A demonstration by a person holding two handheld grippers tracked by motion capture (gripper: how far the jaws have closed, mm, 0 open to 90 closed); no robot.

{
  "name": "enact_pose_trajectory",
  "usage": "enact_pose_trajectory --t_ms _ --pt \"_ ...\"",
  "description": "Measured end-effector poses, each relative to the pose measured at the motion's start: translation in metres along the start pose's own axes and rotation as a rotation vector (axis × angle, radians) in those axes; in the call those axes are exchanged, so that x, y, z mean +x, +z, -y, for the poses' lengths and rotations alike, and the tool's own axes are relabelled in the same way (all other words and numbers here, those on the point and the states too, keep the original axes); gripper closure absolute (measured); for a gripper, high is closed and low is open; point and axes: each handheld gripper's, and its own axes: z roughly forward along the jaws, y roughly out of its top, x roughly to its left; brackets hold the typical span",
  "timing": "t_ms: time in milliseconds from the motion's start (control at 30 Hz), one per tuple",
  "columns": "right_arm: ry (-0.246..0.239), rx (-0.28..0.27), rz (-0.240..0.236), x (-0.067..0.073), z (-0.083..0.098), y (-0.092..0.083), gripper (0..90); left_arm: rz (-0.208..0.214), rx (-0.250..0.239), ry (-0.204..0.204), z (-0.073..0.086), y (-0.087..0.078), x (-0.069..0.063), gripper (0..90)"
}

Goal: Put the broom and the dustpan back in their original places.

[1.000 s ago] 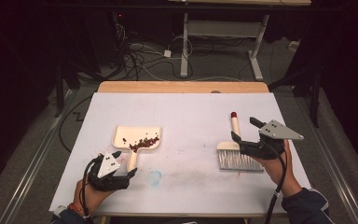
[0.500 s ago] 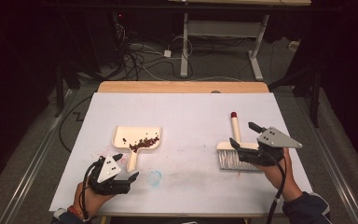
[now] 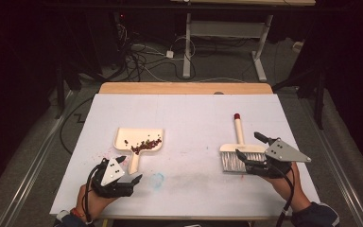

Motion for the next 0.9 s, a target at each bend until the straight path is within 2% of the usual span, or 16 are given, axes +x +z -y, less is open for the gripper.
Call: enact_pose_trajectory --t_ms 67,200,267,500,700,800,900 --pt "-0.012 0.003 0.004 0.001 0.004 -0.002 18.5 0.008 0.009 -0.008 0.000 0.001 -0.001 17.4" --pt "-0.003 -0.001 0.001 -0.001 0.012 -0.005 18.4 -0.004 0.021 0.017 -0.001 0.002 -0.003 17.4" --pt "0.006 0.010 -0.003 -0.002 0.017 -0.006 18.4 -0.005 0.020 0.017 -0.001 0.003 -0.003 17.4" --pt "-0.008 0.039 -0.011 0.000 0.032 -0.011 18.3 -0.010 0.020 0.015 0.000 0.004 -0.001 17.4" --pt "-0.034 0.070 -0.016 0.002 0.044 -0.015 18.3 -0.012 0.013 0.002 0.000 0.005 0.001 17.4" --pt "-0.015 0.072 -0.018 0.004 0.051 -0.018 18.8 -0.014 0.010 -0.011 0.000 0.005 0.002 17.4" --pt "-0.038 0.084 -0.025 0.007 0.057 -0.020 18.7 -0.015 0.001 -0.020 -0.002 0.005 0.003 17.4"
